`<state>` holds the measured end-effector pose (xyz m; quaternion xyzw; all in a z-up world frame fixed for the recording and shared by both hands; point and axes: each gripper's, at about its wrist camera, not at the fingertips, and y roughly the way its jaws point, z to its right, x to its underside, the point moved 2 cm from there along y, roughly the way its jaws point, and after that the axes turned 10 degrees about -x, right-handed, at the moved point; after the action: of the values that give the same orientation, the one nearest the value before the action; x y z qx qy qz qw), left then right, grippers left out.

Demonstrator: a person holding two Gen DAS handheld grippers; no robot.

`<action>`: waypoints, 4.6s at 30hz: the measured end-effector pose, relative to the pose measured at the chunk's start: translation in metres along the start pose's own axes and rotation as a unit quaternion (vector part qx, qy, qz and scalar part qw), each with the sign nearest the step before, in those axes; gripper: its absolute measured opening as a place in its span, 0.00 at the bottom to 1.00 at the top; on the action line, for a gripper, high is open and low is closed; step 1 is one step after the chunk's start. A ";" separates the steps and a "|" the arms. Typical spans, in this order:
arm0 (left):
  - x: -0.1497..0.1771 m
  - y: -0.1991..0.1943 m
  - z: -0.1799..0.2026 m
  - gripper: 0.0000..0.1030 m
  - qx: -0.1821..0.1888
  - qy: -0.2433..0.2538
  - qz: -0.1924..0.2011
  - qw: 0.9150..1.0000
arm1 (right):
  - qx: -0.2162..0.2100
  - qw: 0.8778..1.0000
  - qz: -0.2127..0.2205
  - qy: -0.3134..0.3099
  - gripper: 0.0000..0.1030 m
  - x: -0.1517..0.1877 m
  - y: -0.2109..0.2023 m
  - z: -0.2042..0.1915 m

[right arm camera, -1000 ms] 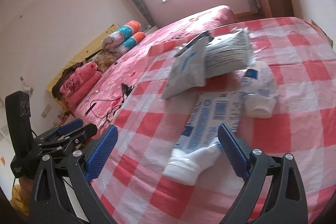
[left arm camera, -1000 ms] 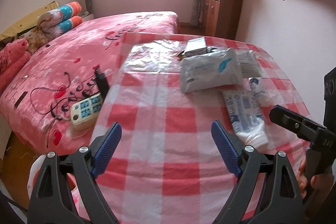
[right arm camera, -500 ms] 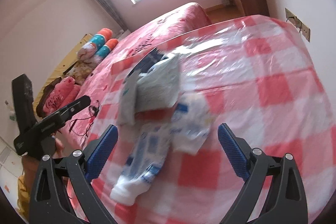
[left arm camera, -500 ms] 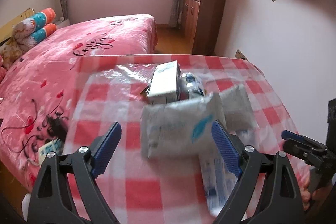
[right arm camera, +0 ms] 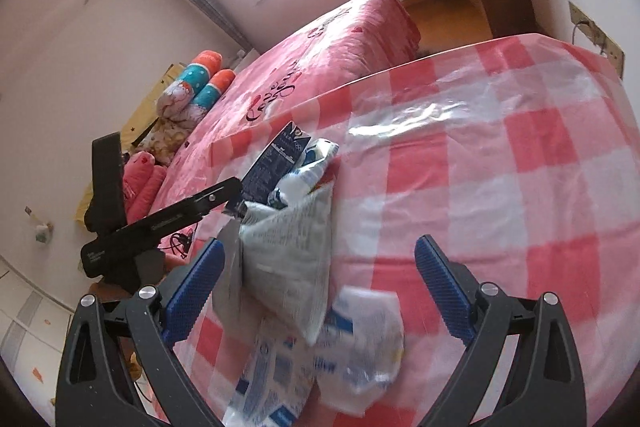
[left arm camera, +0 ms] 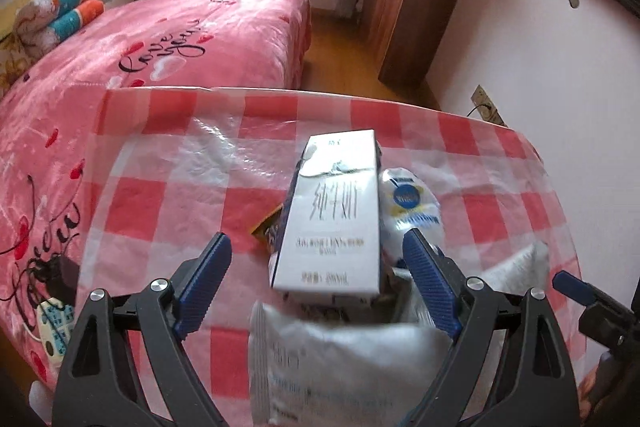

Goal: Collect trash
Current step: 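Grasp a second white milk carton with left tool while right tool grasps a grey printed bag, then lift the carton with left tool while right tool releases the bag and grasps the yellow snack bag, then carry the carton and yellow snack bag toward the orange bucket with both tools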

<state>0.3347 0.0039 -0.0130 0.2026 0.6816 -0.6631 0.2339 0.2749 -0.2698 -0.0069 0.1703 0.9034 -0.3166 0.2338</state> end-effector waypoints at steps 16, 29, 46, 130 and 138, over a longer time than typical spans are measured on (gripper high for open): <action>0.012 0.026 0.003 0.65 0.014 0.000 -0.024 1.000 | -0.012 0.997 -0.048 -0.065 0.44 0.013 0.047 -0.018; 0.092 -0.021 -0.027 0.65 0.047 -0.014 -0.053 0.997 | -0.054 0.992 -0.085 -0.072 0.36 0.076 0.025 -0.047; 0.153 -0.084 -0.048 0.65 0.094 -0.049 -0.011 0.994 | 0.020 0.994 -0.043 -0.099 0.79 0.078 -0.013 -0.062; 0.260 -0.173 -0.151 0.65 0.076 -0.107 0.051 0.990 | 0.041 0.980 -0.075 -0.180 0.42 0.179 0.037 -0.163; 0.283 -0.191 -0.197 0.65 0.043 -0.142 0.058 0.987 | 0.001 0.968 -0.131 -0.214 0.42 0.214 0.073 -0.209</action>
<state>-0.0159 0.1833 -0.0224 0.1550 0.5994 -0.6992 0.3575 0.0643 -0.0455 -0.0123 -0.0208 0.8462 -0.3747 0.3782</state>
